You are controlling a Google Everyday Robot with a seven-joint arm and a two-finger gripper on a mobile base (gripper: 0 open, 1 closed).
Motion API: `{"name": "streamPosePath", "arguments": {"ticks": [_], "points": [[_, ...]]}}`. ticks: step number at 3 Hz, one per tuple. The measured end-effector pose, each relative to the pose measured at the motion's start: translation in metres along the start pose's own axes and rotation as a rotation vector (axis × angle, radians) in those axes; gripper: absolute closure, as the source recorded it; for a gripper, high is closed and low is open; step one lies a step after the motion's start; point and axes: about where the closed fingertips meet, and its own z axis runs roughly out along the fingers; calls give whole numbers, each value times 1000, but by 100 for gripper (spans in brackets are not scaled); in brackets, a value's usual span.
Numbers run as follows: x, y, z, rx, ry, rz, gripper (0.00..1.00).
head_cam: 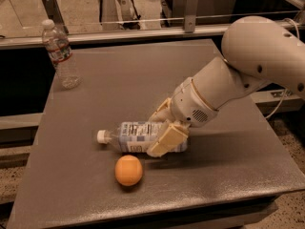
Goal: Move blue plastic bottle near orange
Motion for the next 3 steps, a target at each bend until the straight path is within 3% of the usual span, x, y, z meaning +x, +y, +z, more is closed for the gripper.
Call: {"name": "streamPosePath", "arguments": {"ticks": [1,2,3], "points": [[4,4,-1,-7,12,-5,0],[9,3,-6,-8,19,-9,0],[26,-11,-47,53,10,2,0]]}}
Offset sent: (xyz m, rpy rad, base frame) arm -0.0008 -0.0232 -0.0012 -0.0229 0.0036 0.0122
